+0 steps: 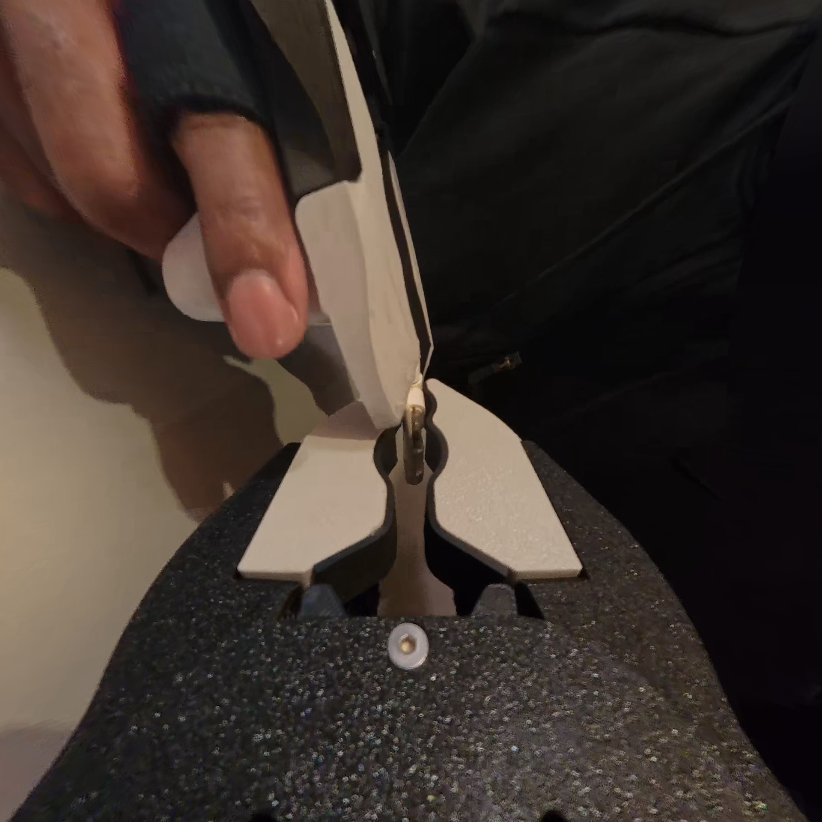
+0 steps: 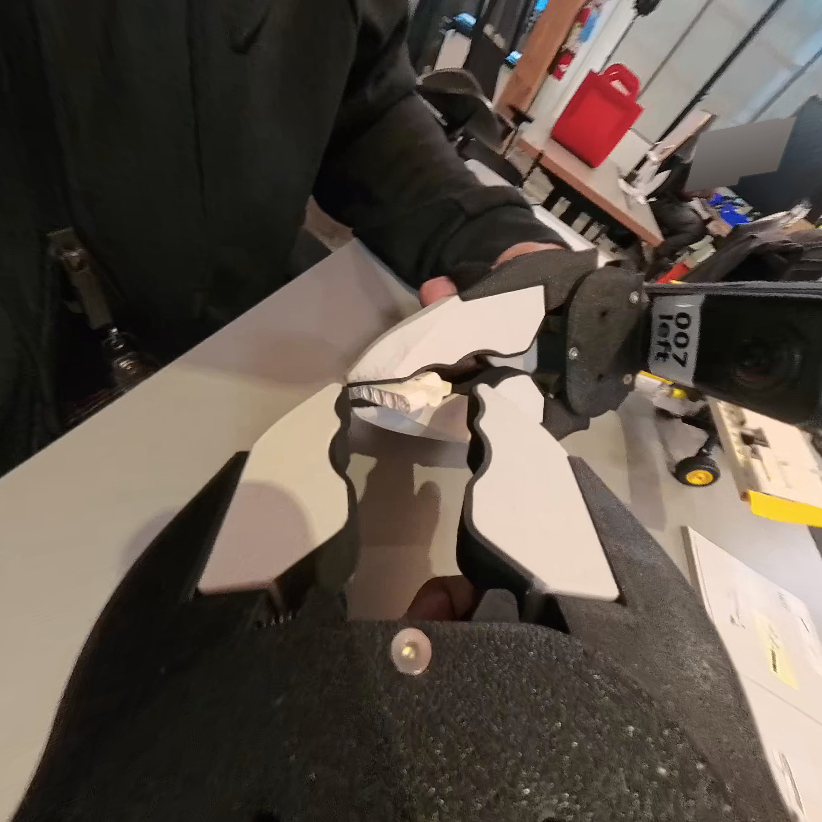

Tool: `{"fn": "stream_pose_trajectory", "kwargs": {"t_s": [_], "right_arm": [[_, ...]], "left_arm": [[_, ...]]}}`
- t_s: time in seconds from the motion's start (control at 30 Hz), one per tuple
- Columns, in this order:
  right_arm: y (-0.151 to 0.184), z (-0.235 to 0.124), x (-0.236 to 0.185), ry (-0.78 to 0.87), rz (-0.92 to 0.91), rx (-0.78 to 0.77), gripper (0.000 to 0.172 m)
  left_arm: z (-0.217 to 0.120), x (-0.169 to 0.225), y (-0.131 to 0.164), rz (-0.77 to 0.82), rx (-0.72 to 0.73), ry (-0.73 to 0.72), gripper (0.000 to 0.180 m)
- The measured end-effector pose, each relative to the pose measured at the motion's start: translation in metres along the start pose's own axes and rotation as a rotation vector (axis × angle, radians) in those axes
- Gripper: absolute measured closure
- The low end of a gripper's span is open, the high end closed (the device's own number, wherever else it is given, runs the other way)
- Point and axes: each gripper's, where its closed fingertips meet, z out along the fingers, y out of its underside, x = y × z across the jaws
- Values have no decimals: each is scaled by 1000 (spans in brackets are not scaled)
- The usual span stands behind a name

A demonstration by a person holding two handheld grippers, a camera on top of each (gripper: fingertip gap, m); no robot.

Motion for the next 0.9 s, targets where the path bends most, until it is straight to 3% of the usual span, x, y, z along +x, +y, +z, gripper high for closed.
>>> {"fn": "stream_pose_trajectory", "kwargs": {"t_s": [0.13, 0.5, 0.8, 0.9], "right_arm": [[-1, 2, -9, -80, -24, -21, 129], [4, 5, -17, -126, -41, -50, 146], [8, 2, -14, -107, -31, -61, 145], [10, -4, -4, -57, 11, -79, 130]], "left_arm": [[7, 1, 12, 31, -93, -5, 173], [8, -9, 18, 7, -155, -40, 173], [7, -13, 15, -1, -135, -63, 172], [3, -20, 9, -9, -94, -113, 173]]}}
